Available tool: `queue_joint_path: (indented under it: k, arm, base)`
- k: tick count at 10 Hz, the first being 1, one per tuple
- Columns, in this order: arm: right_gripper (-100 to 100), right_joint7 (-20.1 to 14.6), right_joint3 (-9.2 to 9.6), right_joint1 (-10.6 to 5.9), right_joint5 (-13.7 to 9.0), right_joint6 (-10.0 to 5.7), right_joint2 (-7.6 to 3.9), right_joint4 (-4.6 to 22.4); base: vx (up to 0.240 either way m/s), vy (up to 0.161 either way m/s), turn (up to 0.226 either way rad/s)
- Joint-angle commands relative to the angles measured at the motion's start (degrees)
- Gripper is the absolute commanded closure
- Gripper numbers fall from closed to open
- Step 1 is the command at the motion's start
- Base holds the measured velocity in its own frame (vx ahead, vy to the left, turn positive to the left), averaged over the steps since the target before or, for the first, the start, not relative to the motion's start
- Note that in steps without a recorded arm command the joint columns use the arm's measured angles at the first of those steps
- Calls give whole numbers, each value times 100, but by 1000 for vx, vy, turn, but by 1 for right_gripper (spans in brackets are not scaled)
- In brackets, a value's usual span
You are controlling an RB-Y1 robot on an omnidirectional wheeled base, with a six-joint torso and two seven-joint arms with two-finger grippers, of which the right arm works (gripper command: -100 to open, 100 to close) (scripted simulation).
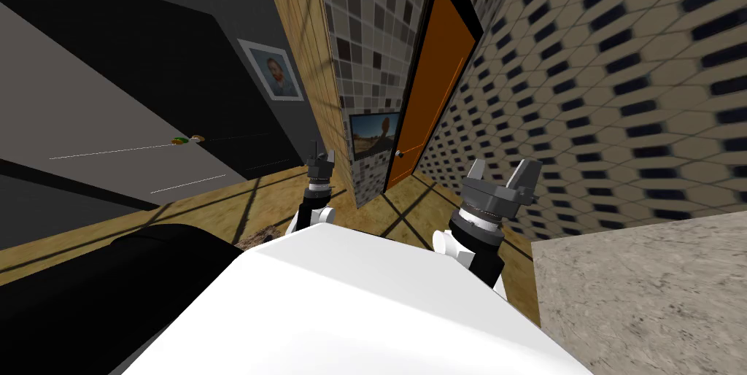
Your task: Pull the door open
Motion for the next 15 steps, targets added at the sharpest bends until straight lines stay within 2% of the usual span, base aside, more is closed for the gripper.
queue_joint_path:
  k: [1,8,12,14,15]
  arm:
    - [-100,109,2,-62,42,-42,-42,187]
    - [-100,646,13,-365,248,-251,-216,1105]
    - [-100,1044,20,-590,401,-405,-327,1785]
    - [-100,1159,23,-656,445,-450,-357,1982]
    - [-100,1275,25,-721,490,-495,-387,2180]
  base:
    - [20,-31,46]
    - [68,-68,49]
    - [72,-70,64]
    - [78,-70,41]
    - [44,-43,46]
